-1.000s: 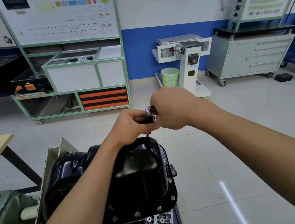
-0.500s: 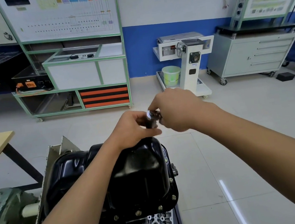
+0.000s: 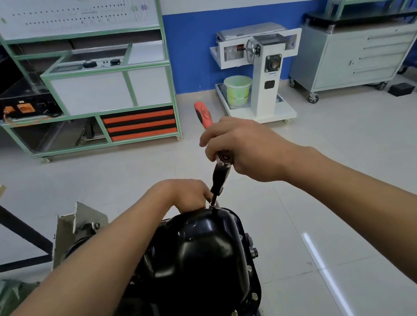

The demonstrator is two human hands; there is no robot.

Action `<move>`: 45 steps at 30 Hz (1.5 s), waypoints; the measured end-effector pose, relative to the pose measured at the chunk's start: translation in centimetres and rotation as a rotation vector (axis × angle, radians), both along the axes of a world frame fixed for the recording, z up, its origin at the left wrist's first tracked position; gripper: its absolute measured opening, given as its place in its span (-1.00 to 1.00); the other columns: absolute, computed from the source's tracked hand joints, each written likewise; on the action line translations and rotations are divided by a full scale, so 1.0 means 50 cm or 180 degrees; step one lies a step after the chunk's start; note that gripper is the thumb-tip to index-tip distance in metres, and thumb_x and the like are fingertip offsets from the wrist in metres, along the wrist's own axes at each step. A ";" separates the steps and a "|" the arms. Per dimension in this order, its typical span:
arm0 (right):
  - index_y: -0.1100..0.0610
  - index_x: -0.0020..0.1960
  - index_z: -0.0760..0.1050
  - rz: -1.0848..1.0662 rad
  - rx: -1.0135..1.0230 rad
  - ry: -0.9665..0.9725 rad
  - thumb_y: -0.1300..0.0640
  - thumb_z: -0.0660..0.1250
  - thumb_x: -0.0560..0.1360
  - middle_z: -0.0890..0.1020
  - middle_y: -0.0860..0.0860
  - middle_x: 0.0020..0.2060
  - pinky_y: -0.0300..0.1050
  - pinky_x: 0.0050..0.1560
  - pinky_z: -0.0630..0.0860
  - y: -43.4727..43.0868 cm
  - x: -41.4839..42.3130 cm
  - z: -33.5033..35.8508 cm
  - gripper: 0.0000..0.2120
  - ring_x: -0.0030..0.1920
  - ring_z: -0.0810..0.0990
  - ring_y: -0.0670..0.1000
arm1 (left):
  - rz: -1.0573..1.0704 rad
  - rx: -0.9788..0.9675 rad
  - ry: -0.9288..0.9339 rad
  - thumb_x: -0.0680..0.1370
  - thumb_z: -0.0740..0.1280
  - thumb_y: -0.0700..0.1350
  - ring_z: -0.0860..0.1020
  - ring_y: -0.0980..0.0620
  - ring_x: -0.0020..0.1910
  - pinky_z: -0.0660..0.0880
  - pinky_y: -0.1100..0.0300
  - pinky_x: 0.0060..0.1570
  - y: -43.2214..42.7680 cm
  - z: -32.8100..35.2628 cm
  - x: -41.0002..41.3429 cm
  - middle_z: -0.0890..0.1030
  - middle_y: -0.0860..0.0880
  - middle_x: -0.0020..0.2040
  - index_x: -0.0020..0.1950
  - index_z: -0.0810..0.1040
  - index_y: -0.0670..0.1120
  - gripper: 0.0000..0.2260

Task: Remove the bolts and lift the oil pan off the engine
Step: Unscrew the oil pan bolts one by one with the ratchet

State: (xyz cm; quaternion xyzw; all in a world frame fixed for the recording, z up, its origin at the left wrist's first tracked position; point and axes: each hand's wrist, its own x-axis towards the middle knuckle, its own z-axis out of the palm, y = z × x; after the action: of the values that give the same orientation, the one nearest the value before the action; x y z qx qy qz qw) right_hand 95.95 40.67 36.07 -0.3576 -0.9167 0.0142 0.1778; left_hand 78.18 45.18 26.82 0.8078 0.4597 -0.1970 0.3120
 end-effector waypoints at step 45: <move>0.25 0.07 0.51 -0.1398 -0.3846 0.2438 0.59 0.26 0.37 0.66 0.42 -0.08 -0.15 -0.29 0.46 0.128 -0.857 -0.037 -0.62 -0.13 0.70 0.24 | 0.3273 0.2364 -0.3106 0.43 0.54 -0.37 0.64 0.17 -0.24 0.54 0.33 -0.12 -0.348 0.074 -1.027 0.71 0.02 -0.28 0.09 0.66 0.02 -0.63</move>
State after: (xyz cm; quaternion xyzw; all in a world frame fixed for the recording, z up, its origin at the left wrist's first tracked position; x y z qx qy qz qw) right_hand 53.08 47.10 34.24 -0.5379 -0.5307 0.6030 0.2559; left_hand 26.82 27.79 30.52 0.5408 0.6216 0.5131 0.2403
